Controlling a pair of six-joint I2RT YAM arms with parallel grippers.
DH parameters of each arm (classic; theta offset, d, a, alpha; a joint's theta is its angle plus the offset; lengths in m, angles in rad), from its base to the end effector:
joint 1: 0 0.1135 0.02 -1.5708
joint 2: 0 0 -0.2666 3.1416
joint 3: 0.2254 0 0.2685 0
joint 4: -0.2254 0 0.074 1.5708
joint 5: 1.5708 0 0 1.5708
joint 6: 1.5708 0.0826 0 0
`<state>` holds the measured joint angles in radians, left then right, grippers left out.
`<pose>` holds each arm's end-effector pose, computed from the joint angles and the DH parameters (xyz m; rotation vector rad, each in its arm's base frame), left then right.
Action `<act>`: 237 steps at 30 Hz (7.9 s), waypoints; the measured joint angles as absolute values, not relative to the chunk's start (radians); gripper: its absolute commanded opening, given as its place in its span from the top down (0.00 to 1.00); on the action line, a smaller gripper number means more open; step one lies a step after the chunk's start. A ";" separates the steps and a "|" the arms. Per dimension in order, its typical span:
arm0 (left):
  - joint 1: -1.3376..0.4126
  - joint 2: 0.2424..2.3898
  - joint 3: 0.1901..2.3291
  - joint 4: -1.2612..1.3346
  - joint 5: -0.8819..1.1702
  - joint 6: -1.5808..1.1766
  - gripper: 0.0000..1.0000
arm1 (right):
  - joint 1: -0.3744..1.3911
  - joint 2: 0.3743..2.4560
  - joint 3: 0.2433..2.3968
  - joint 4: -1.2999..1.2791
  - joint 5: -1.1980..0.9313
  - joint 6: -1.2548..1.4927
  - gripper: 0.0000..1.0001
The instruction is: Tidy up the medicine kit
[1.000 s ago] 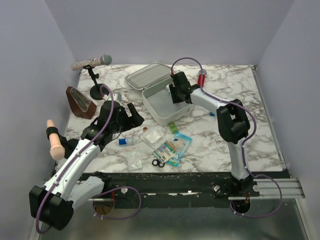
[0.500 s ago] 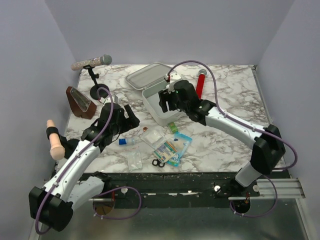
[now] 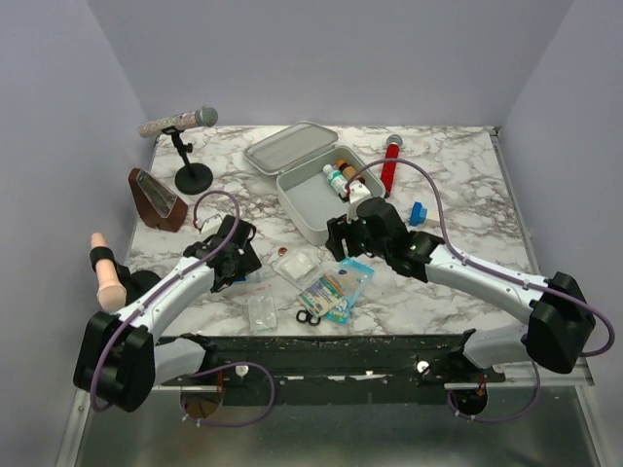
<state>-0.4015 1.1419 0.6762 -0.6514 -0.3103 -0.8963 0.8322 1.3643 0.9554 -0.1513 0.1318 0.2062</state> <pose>0.2278 -0.0693 0.1548 -0.7268 2.4949 -0.0386 0.2513 0.2599 0.2426 -0.5903 2.0802 0.4693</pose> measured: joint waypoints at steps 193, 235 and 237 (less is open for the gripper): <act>-0.350 1.022 0.574 -0.360 -0.075 -0.870 0.14 | 0.933 1.537 0.955 -0.132 -0.038 0.216 0.18; -0.323 0.895 0.542 -0.434 -0.096 -0.876 0.12 | 1.035 1.864 1.254 -0.243 0.138 0.105 0.99; -0.319 0.878 0.545 -0.447 -0.096 -0.876 0.12 | 1.035 1.799 1.253 -0.264 0.146 0.105 0.99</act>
